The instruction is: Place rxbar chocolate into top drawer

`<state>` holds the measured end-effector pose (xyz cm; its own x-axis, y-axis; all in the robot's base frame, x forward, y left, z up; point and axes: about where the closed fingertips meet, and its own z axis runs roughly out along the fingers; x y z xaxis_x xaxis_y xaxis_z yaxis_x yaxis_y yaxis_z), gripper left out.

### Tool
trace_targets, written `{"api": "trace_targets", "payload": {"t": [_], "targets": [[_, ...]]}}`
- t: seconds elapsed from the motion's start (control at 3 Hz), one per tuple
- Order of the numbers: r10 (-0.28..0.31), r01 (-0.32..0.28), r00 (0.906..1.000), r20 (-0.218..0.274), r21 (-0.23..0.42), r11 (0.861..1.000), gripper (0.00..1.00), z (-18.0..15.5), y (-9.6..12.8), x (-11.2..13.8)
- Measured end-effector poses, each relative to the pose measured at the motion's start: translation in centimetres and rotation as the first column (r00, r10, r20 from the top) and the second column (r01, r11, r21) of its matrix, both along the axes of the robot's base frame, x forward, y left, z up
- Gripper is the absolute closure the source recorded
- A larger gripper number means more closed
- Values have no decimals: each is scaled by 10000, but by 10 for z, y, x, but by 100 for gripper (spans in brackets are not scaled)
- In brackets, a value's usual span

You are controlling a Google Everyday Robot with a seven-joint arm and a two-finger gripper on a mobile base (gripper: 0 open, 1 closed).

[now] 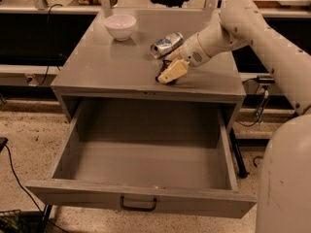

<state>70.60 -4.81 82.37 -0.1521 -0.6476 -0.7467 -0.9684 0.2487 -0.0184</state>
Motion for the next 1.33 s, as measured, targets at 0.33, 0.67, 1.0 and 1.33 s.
{"api": "trace_targets", "payload": {"t": [0.33,0.67,1.0,1.33], "targets": [[42,-44,9999,108,242,9997,72,4,-3,-4],[543,-585,9978,369,1243,9905,96,35,2,-16],[1285,-1422,9889,750,2217,9647,100,82,16,-50],[1291,-1600,9822,1365,2479,9555,100,121,16,-92]]}}
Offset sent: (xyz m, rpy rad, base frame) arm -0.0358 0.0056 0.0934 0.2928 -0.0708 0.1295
